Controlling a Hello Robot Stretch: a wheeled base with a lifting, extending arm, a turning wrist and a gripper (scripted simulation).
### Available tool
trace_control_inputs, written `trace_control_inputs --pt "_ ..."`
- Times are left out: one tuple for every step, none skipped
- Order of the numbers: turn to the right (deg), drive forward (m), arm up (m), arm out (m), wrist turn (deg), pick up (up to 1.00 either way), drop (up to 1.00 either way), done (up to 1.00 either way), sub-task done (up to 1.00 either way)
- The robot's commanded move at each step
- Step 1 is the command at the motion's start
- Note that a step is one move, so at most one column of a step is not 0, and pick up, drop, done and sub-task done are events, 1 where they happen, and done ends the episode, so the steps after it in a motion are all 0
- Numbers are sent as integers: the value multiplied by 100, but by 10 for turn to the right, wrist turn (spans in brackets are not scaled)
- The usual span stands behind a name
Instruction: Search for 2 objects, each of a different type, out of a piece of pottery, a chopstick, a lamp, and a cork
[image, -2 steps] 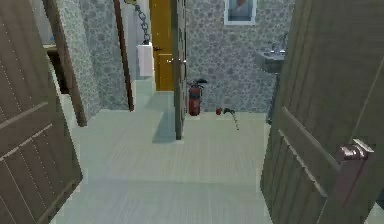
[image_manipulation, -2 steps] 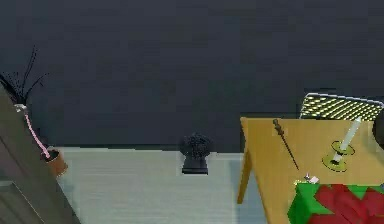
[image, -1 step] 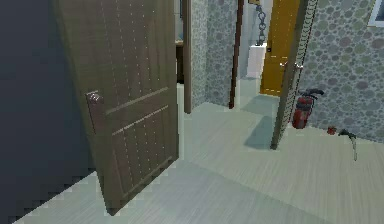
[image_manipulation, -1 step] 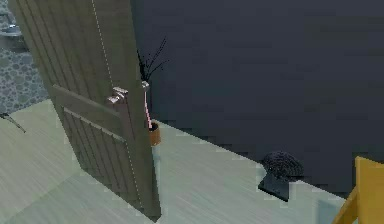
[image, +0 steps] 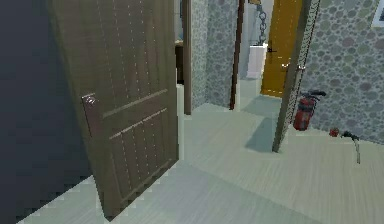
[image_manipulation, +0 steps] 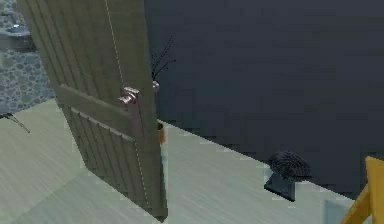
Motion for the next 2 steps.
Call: trace_control_inputs --pt "-450 0 0 0 0 0 0 0 0" --pt "-360 0 0 0 0 0 0 0 0"
